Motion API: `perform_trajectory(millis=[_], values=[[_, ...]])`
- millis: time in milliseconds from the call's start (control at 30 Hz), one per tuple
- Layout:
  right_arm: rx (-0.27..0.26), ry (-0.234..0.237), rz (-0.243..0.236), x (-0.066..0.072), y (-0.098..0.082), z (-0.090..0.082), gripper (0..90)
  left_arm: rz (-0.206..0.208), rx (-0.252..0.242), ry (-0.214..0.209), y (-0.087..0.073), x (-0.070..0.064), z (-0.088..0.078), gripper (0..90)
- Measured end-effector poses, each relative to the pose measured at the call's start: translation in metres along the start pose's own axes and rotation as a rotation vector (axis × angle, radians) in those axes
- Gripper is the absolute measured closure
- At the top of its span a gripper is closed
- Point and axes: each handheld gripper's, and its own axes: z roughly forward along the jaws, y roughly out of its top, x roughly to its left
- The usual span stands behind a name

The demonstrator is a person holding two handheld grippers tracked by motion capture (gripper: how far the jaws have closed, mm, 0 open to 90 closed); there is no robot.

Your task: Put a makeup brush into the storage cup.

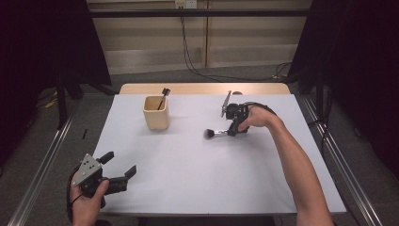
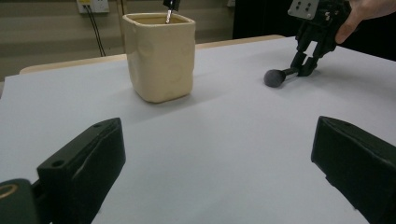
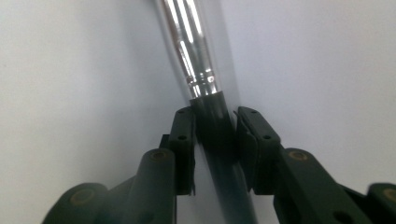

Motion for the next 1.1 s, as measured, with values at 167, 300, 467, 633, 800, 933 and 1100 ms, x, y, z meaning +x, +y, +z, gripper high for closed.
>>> perform_trajectory(millis=[167,300,467,633,800,933,1100], values=[[0.011,-0.005,0.004,0.000,0.002,0.000,75.3,0.001,-0.002,-0.001,0.000,0.000,0.000,3.0],[0.007,-0.009,0.043,0.001,0.002,0.000,75.5,-0.001,0.001,0.001,0.000,0.000,0.000,3.0],[-0.005,-0.005,0.066,0.000,0.000,0.000,75.5,0.001,-0.002,0.002,0.000,0.001,0.000,3.0],[-0.049,0.002,0.080,0.001,-0.002,0.000,75.5,-0.005,-0.005,0.001,0.000,0.001,-0.001,3.0],[-0.076,-0.018,0.105,0.004,-0.004,-0.004,75.5,-0.003,-0.005,0.002,0.000,0.001,0.000,3.0],[-0.116,-0.023,0.144,0.007,-0.008,-0.008,75.6,0.000,-0.003,0.002,0.000,0.001,0.000,3.0],[-0.176,-0.044,0.179,0.009,-0.014,-0.015,75.5,-0.001,-0.004,0.002,0.001,0.001,0.000,3.0]])
